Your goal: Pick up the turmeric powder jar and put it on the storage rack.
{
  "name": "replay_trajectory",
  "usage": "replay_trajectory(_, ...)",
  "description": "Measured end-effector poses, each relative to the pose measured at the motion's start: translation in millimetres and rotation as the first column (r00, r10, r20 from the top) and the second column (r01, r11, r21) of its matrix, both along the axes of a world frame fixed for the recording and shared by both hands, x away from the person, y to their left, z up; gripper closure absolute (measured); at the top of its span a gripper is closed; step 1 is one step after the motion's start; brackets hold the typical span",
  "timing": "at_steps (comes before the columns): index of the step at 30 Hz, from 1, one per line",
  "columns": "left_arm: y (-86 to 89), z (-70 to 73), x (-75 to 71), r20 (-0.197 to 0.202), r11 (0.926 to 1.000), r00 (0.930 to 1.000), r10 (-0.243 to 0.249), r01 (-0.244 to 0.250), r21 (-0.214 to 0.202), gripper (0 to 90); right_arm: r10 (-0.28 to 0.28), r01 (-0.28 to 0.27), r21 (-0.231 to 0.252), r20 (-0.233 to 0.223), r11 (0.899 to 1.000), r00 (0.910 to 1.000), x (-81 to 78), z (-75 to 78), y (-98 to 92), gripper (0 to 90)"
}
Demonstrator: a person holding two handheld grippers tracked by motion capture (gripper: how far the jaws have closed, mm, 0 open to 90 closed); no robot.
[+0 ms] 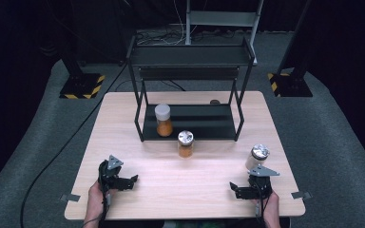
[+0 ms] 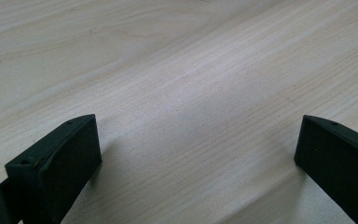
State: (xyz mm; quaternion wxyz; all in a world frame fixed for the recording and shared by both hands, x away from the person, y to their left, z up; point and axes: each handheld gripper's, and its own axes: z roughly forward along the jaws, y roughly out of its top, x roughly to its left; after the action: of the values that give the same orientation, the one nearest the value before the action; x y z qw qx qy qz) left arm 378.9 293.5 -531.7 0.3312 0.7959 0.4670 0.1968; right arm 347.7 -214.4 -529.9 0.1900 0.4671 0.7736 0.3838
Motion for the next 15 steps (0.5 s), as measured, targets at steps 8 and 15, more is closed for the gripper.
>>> replay_trajectory(8, 0.0, 0.0, -0.1, 0.000, 1.0000, 1.0000, 0.001, -0.001, 0.000, 0.2, -0.012, 0.012, 0.002, 0.009, 1.000, 0.9999, -0.9, 0.3, -0.3, 0.7)
replay_trajectory(15, 1.6, 0.0, 0.7, 0.000, 0.9999, 0.9999, 0.011, -0.011, -0.002, 0.2, -0.064, 0.067, -0.058, 0.041, 0.996, 0.9971, -3.6, 0.4, 4.9, 0.7)
